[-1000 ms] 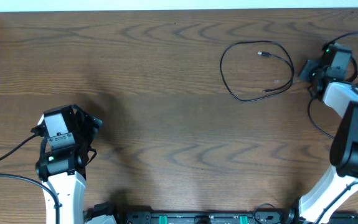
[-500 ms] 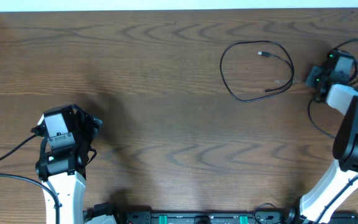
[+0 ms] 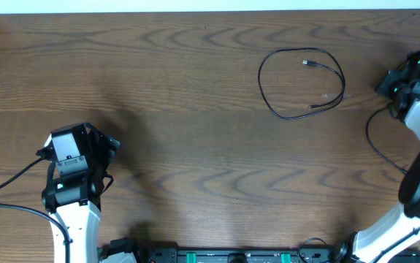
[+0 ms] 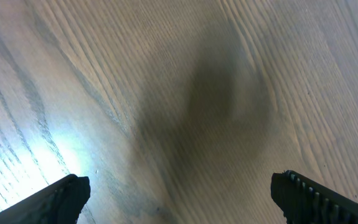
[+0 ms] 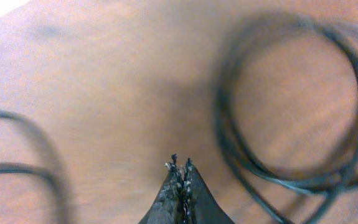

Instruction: Untangle cables

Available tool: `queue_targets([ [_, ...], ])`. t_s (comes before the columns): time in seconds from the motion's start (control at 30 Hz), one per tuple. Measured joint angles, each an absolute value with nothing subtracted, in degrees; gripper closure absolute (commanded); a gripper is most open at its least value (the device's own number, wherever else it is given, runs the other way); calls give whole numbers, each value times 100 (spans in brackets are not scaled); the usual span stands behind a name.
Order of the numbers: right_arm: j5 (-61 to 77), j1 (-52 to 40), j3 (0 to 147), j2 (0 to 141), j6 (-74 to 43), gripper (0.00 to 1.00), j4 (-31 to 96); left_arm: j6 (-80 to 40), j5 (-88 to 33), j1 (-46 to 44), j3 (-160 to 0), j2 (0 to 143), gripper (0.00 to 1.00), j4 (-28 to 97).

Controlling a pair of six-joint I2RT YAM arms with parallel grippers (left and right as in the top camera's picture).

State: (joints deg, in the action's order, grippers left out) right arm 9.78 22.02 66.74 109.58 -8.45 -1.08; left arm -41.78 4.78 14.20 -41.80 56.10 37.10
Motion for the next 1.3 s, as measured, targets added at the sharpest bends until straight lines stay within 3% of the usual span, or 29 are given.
queue_targets([
  [0.33, 2473, 1457, 6877, 10431, -810, 99, 491, -4180, 478, 1420, -4180, 5610, 1, 3710],
  [0.8, 2303, -1157, 6847, 10565, -602, 99, 1245, -4180, 475, 1420, -4180, 5610, 1, 3712],
  [1.03, 1667, -1970, 6840, 10956, -578, 99, 888, -4178, 478, 1420, -4180, 5610, 1, 3712],
  [1.3, 808, -2377, 6805, 11725, -607, 99, -403, -4178, 478, 1420, -4180, 5610, 1, 3710],
])
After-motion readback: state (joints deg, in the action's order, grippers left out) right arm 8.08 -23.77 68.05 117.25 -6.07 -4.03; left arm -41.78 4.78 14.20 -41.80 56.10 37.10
